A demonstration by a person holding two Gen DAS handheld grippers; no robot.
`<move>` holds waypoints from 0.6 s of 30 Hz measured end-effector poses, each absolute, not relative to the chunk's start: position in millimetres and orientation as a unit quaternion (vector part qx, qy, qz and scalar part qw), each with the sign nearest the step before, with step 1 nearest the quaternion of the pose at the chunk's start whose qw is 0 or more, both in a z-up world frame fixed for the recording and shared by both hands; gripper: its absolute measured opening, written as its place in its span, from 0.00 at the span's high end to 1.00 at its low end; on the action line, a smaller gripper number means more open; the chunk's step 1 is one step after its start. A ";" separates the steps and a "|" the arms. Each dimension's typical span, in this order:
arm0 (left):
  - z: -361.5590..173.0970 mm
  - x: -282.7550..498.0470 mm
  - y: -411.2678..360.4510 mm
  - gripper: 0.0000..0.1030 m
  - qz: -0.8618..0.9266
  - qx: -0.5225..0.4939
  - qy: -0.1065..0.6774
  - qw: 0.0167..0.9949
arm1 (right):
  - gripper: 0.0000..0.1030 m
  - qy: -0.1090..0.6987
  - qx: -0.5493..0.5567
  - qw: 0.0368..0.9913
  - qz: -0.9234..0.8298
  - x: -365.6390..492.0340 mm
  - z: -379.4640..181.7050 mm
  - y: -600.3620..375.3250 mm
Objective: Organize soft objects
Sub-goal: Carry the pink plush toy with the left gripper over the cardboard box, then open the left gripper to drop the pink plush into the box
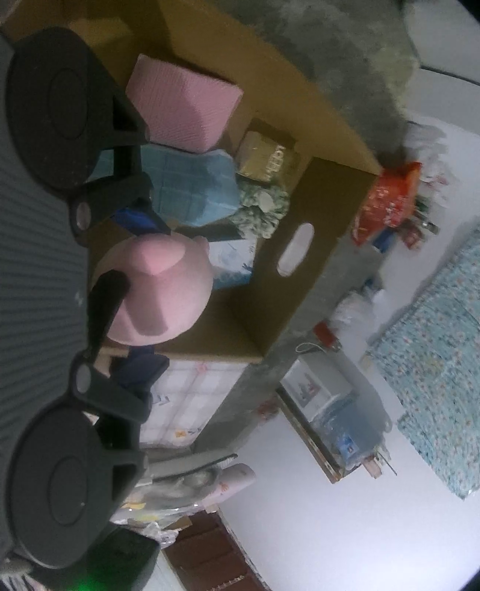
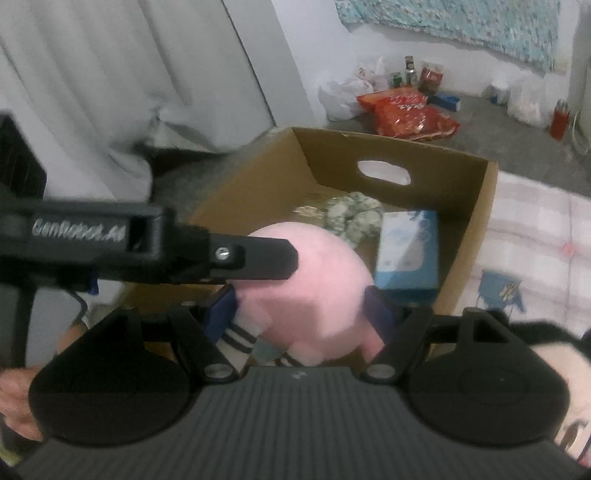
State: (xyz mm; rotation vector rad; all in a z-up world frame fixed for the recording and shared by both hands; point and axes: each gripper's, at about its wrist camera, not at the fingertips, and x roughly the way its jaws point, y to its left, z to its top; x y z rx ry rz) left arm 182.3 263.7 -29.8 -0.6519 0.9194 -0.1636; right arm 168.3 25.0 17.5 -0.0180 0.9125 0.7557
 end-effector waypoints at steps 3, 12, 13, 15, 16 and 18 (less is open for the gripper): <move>-49.9 194.3 270.0 0.33 -0.083 -0.333 0.450 0.824 | 0.24 0.413 -0.063 0.840 0.346 178.8 4.6 39.4; -90.7 227.1 255.0 0.33 -0.086 -0.336 0.503 0.791 | 0.21 0.364 -0.173 0.850 0.339 172.1 6.0 44.4; -92.7 228.6 252.9 0.33 -0.087 -0.337 0.506 0.789 | 0.21 0.361 -0.171 0.851 0.340 171.8 7.9 40.8; -94.6 230.0 249.4 0.33 -0.083 -0.334 0.510 0.788 | 0.21 0.357 -0.162 0.854 0.342 169.5 14.0 30.4; -94.9 230.3 248.4 0.32 -0.082 -0.332 0.510 0.789 | 0.21 0.355 -0.156 0.856 0.342 167.2 18.3 23.8; -95.3 228.8 248.3 0.32 -0.080 -0.332 0.511 0.789 | 0.21 0.350 -0.142 0.861 0.342 161.9 27.8 9.8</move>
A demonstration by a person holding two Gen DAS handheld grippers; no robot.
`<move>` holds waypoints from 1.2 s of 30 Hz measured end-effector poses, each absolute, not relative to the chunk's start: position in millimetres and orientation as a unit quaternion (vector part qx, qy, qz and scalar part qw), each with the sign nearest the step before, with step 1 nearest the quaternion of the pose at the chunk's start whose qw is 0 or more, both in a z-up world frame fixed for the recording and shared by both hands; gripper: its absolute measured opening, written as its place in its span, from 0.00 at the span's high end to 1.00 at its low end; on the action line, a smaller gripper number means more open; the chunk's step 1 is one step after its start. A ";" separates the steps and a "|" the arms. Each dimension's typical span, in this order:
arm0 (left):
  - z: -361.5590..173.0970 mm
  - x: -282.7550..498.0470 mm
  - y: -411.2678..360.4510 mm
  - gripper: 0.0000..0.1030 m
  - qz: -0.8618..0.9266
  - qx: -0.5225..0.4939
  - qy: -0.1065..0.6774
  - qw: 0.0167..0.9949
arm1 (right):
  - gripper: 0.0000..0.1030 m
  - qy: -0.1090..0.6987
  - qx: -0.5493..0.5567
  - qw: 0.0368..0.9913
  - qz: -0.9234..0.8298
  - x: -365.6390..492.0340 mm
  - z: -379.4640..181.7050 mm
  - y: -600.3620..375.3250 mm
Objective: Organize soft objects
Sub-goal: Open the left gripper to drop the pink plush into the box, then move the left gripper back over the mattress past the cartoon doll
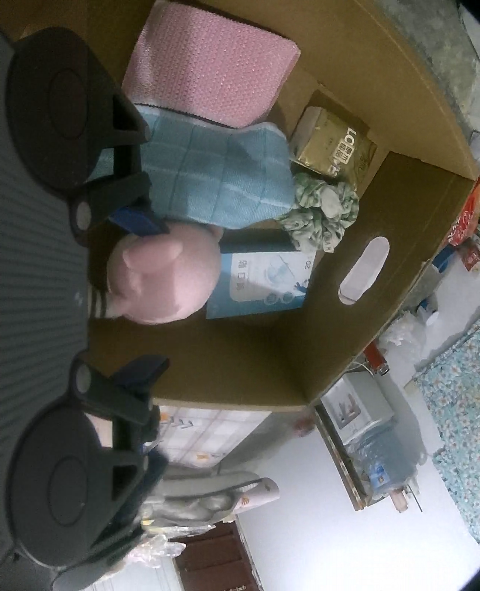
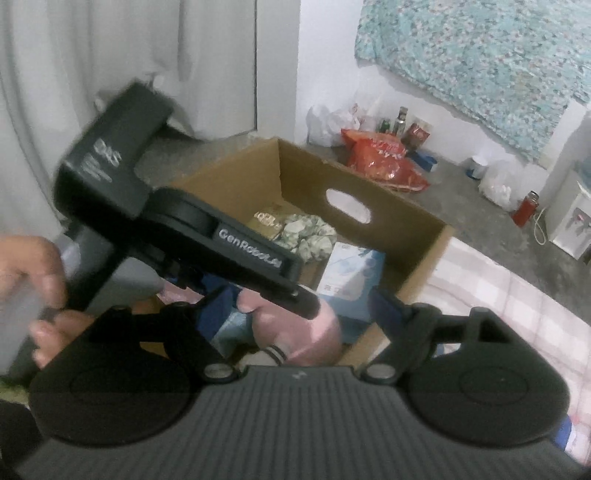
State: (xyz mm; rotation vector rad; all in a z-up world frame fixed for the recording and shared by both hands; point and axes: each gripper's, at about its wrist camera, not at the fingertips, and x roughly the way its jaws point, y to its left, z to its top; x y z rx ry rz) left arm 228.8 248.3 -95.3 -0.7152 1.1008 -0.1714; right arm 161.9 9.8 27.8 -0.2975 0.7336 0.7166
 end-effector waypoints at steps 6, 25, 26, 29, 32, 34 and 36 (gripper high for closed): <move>-92.1 223.3 245.1 0.28 -0.066 -0.321 0.515 0.792 | 0.21 0.336 -0.093 0.871 0.345 138.7 57.3 -34.3; 5.4 146.3 203.1 0.11 -0.040 -0.240 0.427 0.871 | 0.15 0.313 0.037 0.901 0.298 51.0 82.0 -182.1; 11.7 140.4 196.6 0.10 -0.041 -0.230 0.422 0.876 | 0.15 0.315 0.045 0.902 0.292 46.9 80.4 -189.3; 33.3 119.4 171.7 0.07 -0.054 -0.191 0.399 0.895 | 0.15 0.314 0.070 0.906 0.276 31.6 76.1 -211.3; 49.5 99.0 146.4 0.06 -0.074 -0.163 0.381 0.907 | 0.15 0.312 0.091 0.909 0.261 14.3 71.7 -234.6; 56.5 88.8 129.1 0.05 -0.086 -0.145 0.375 0.912 | 0.15 0.311 0.102 0.911 0.250 5.4 67.2 -248.9; 60.6 80.5 110.0 0.05 -0.098 -0.122 0.370 0.916 | 0.15 0.310 0.115 0.913 0.239 -3.8 63.5 -266.6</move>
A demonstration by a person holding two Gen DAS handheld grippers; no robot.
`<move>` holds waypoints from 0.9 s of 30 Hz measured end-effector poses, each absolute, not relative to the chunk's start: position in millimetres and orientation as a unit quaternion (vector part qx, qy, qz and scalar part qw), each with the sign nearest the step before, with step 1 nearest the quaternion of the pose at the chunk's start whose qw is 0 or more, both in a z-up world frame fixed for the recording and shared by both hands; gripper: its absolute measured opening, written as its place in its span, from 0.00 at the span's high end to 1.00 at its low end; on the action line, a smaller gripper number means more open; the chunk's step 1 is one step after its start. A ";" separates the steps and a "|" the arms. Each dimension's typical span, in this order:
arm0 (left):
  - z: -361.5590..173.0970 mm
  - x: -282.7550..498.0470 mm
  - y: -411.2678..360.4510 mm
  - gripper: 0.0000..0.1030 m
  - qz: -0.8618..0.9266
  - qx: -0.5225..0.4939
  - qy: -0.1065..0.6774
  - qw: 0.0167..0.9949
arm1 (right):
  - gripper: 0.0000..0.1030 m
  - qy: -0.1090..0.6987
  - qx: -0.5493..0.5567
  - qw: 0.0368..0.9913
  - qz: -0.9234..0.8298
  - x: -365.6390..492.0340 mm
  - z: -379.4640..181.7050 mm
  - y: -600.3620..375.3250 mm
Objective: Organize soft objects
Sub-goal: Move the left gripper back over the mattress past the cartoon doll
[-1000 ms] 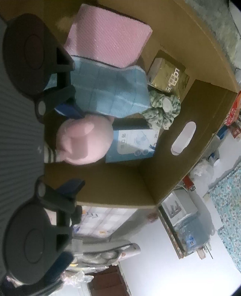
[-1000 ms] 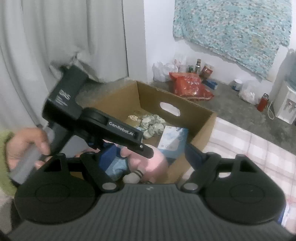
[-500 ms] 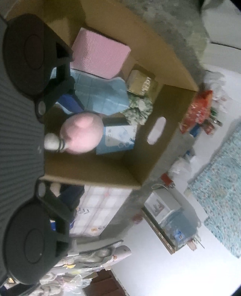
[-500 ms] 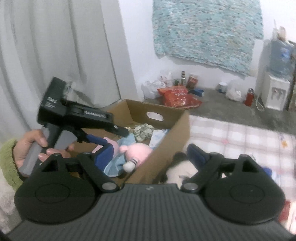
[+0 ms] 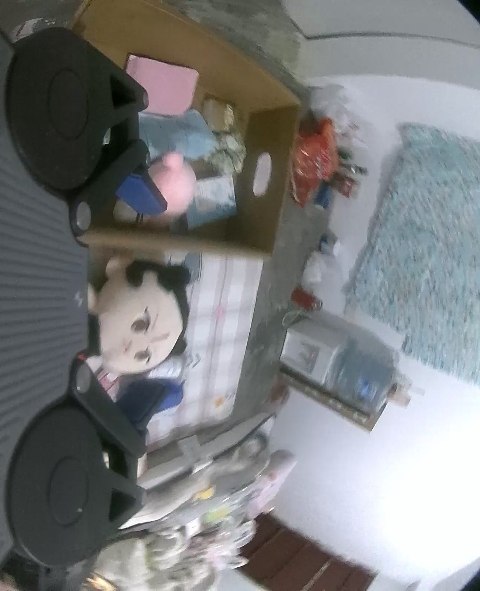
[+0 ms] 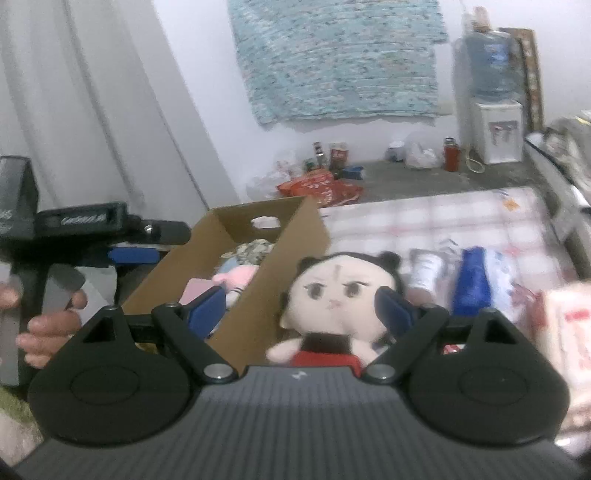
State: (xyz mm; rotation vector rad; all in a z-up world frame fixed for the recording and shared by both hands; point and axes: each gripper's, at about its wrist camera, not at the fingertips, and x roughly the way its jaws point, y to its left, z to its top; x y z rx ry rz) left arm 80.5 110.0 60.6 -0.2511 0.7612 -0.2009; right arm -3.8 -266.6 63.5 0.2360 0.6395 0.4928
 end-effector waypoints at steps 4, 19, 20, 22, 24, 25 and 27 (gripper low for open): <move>63.5 68.7 70.1 0.04 -0.121 -0.084 0.369 0.918 | 0.15 0.308 0.133 0.916 0.218 -16.0 58.0 -296.0; 50.8 72.8 -42.4 0.04 -0.104 0.060 0.368 0.922 | 0.15 0.290 0.191 0.924 0.162 -31.6 46.7 -378.7; 50.4 74.3 -49.0 0.04 -0.100 0.069 0.366 0.923 | 0.15 0.290 0.195 0.923 0.161 -31.0 45.1 -383.3; 48.9 76.8 -60.9 0.04 -0.093 0.086 0.363 0.923 | 0.15 0.292 0.199 0.922 0.157 -29.6 42.5 -390.9; 47.3 79.5 -68.9 0.04 -0.093 0.094 0.362 0.923 | 0.15 0.293 0.200 0.922 0.153 -27.3 41.6 -394.5; 46.1 80.6 -72.6 0.04 -0.094 0.097 0.364 0.922 | 0.15 0.294 0.200 0.922 0.151 -26.7 41.1 -397.0; 43.7 83.0 -78.3 0.04 -0.096 0.098 0.367 0.920 | 0.15 0.294 0.202 0.922 0.149 -25.1 39.8 -401.8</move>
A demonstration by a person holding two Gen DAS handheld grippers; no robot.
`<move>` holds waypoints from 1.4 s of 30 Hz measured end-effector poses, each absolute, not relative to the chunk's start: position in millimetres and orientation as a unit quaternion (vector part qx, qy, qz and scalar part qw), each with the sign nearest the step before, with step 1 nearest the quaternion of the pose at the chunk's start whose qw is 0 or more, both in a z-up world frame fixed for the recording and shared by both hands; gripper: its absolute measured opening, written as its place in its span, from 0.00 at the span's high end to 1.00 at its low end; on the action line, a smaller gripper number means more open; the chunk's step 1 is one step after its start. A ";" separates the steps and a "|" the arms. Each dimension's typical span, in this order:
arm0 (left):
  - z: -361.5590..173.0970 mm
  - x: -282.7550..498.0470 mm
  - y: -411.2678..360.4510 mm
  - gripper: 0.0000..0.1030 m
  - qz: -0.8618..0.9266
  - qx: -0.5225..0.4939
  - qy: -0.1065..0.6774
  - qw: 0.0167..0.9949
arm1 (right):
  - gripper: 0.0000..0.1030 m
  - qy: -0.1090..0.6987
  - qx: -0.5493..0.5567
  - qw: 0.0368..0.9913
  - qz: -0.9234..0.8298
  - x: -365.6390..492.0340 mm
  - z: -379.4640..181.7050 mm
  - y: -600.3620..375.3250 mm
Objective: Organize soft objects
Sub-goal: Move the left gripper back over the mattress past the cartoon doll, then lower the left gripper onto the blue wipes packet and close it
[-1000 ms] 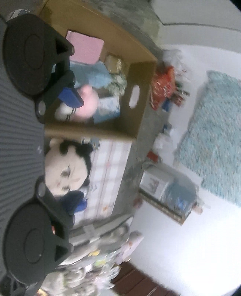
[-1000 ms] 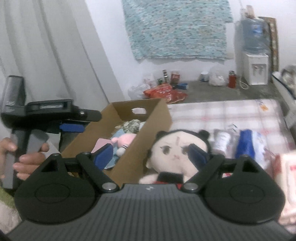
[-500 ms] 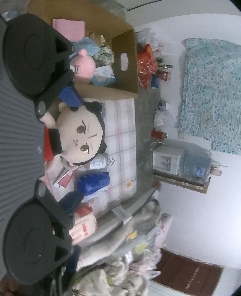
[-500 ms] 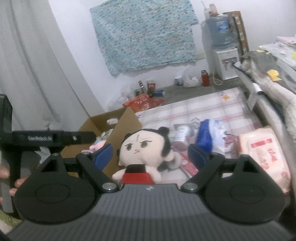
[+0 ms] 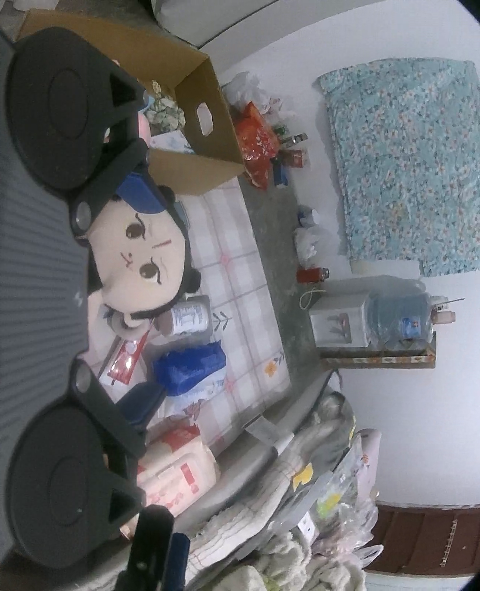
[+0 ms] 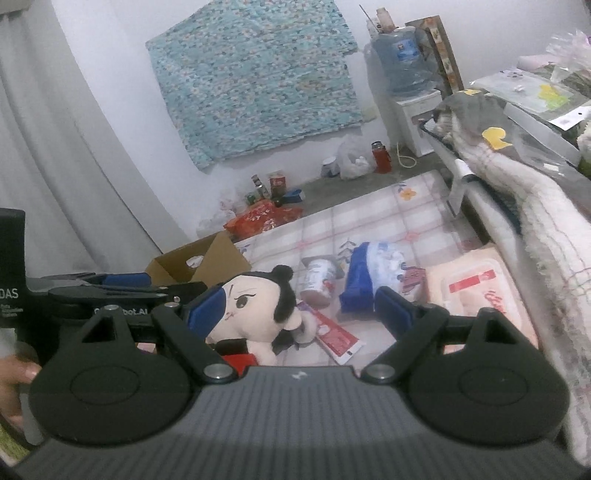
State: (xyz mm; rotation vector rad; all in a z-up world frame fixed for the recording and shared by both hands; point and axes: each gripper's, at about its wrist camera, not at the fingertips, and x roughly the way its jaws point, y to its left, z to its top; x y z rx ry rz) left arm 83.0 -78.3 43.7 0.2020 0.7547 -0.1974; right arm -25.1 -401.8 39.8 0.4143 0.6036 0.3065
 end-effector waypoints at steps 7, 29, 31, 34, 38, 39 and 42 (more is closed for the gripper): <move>35.5 90.1 -93.9 0.04 -0.094 0.111 0.376 0.915 | 0.15 0.292 0.201 0.923 0.147 -18.8 36.1 -410.4; -9.8 134.9 -123.4 0.05 -0.216 0.085 0.361 0.903 | 0.20 0.313 0.233 0.913 0.121 49.1 -2.4 -426.9; -20.4 149.7 -135.9 0.07 -0.221 0.095 0.371 0.897 | 0.23 0.305 0.244 0.914 0.114 57.8 -6.4 -432.9; -36.9 168.9 -153.1 0.07 -0.231 0.108 0.390 0.885 | 0.27 0.291 0.251 0.918 0.103 65.4 -13.9 -440.3; -64.0 194.2 -182.1 0.10 -0.226 0.138 0.428 0.864 | 0.27 0.285 0.244 0.923 0.081 71.0 -28.9 -448.2; -70.2 200.2 -189.2 0.10 -0.223 0.145 0.436 0.860 | 0.27 0.285 0.243 0.924 0.077 71.9 -32.2 -450.1; -87.6 215.7 -204.0 0.12 -0.206 0.162 0.458 0.849 | 0.27 0.283 0.240 0.926 0.066 73.5 -42.7 -456.9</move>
